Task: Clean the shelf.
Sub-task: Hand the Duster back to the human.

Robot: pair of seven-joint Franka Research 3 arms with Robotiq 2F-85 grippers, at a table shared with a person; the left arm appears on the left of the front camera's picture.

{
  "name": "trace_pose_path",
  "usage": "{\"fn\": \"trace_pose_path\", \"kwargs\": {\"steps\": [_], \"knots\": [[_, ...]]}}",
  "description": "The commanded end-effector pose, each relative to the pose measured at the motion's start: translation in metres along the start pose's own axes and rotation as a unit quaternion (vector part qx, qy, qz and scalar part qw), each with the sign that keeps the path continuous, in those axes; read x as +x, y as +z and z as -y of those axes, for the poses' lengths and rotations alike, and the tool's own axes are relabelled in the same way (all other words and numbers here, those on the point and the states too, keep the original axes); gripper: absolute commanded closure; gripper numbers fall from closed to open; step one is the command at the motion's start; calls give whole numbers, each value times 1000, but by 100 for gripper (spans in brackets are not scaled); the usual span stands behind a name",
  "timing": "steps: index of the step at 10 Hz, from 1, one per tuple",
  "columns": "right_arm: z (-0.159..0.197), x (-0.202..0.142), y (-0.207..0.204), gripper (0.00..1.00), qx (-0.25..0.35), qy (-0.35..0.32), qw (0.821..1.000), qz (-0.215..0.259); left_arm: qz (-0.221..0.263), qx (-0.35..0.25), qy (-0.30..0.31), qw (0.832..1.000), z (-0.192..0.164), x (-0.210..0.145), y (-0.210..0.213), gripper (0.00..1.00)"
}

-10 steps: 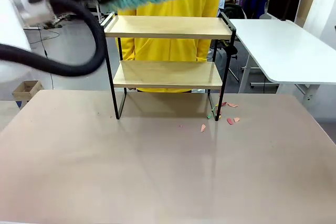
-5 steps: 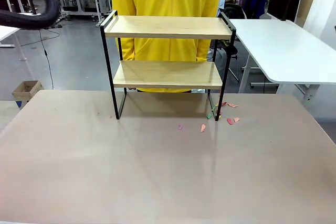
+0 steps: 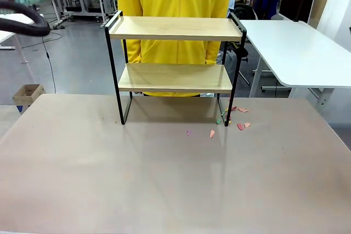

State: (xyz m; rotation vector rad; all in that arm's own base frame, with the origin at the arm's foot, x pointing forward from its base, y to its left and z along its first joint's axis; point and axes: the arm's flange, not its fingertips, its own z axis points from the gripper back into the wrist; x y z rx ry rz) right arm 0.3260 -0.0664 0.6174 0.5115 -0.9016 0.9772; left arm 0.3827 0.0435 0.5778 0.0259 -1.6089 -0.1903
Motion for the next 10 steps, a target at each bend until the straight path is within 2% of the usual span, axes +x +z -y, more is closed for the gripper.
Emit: {"fn": "trace_pose_path", "kwargs": {"steps": [1,4,6,7,8,10], "knots": [[2,3,2,0,2,3,1000,9,-2,6,-2,1000,4,-56,2,82],[2,3,2,0,2,3,1000,9,-23,-5,-4,1000,11,-128,30,82],[2,3,2,0,2,3,1000,9,-32,-16,12,999,24,-163,38,82],[2,3,2,0,2,3,1000,9,-17,-5,15,1000,29,-169,42,82],[2,3,2,0,2,3,1000,9,-50,-15,18,998,-9,-124,27,82],[2,3,2,0,2,3,1000,9,-50,-15,18,998,-9,-124,27,82]]}}
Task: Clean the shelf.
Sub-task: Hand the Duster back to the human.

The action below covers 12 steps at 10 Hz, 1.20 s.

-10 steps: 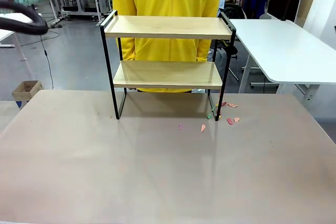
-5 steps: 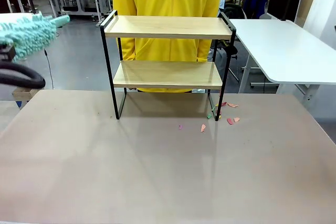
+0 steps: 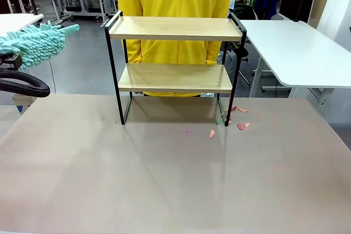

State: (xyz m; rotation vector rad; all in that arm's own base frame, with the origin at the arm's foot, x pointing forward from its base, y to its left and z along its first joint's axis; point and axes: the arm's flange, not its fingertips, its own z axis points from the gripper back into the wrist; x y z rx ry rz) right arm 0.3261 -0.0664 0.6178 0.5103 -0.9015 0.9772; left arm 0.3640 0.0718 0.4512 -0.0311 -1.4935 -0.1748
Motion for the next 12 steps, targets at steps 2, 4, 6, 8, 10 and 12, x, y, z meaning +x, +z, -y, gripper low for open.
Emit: {"fn": "trace_pose_path", "kwargs": {"steps": [2,4,6,8,10,12], "knots": [[1,3,1,0,2,3,1000,9,5,3,-7,1000,-1,4,2,82],[1,3,1,0,2,3,1000,9,5,3,-7,1000,-1,4,2,82],[1,3,1,0,2,3,1000,9,5,3,-7,1000,-1,4,2,82],[1,3,1,0,2,3,1000,9,5,3,-7,1000,-1,4,2,82],[1,3,1,0,2,3,1000,9,5,3,-7,1000,-1,4,2,82],[1,3,1,0,2,3,1000,9,5,3,-7,1000,-1,4,2,82]]}}
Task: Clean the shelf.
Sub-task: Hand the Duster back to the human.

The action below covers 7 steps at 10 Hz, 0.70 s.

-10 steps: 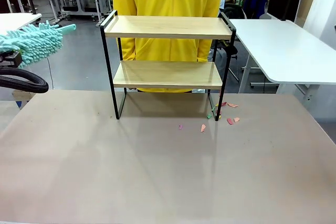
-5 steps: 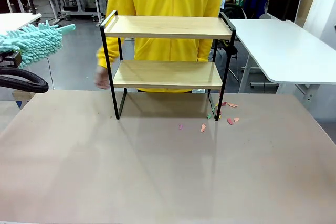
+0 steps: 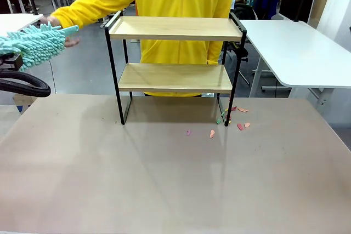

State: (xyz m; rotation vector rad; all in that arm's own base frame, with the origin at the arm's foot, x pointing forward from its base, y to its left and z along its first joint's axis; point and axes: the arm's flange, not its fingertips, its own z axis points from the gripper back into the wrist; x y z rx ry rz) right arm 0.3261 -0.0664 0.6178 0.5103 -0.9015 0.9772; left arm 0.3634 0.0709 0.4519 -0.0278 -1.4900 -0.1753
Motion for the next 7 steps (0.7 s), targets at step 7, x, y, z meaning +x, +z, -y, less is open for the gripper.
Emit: {"fn": "trace_pose_path", "kwargs": {"steps": [7], "knots": [[1,3,1,0,2,3,1000,9,7,2,-6,1000,-2,3,1,82]]}}
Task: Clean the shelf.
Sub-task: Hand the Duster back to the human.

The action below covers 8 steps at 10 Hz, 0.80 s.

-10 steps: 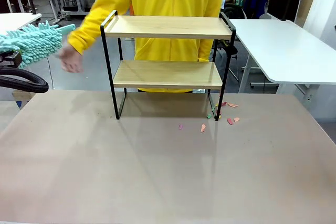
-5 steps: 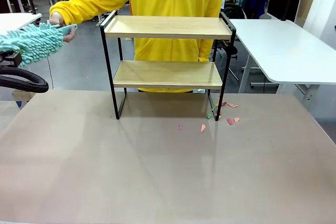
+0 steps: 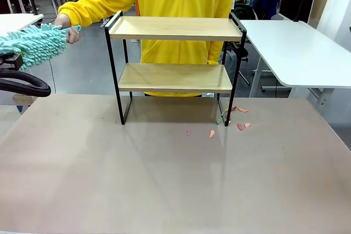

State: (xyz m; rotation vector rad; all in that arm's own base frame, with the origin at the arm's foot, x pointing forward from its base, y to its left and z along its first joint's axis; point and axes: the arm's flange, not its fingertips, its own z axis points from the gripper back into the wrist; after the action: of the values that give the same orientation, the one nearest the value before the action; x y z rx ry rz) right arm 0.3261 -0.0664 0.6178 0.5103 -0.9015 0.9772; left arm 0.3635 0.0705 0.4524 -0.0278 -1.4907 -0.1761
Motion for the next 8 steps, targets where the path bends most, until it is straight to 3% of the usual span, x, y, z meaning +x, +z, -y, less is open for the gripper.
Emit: {"fn": "trace_pose_path", "kwargs": {"steps": [1,2,3,4,5,6,7,8], "knots": [[1,3,1,0,2,3,1000,9,7,2,-5,1000,-2,3,2,82],[1,3,1,0,2,3,1000,9,7,2,-5,1000,-2,3,2,82],[1,3,1,0,2,3,1000,9,0,0,0,1000,0,0,0,25],[1,3,1,0,2,3,1000,9,-10,2,9,1000,-1,10,7,24],[1,3,1,0,2,3,1000,9,-23,6,24,999,-5,25,17,0],[1,3,1,0,2,3,1000,9,-30,9,36,999,-9,39,26,21],[1,3,1,0,2,3,1000,9,-19,7,49,999,-14,59,36,0],[1,3,1,0,2,3,1000,9,-22,-3,81,997,-23,82,44,0]]}}
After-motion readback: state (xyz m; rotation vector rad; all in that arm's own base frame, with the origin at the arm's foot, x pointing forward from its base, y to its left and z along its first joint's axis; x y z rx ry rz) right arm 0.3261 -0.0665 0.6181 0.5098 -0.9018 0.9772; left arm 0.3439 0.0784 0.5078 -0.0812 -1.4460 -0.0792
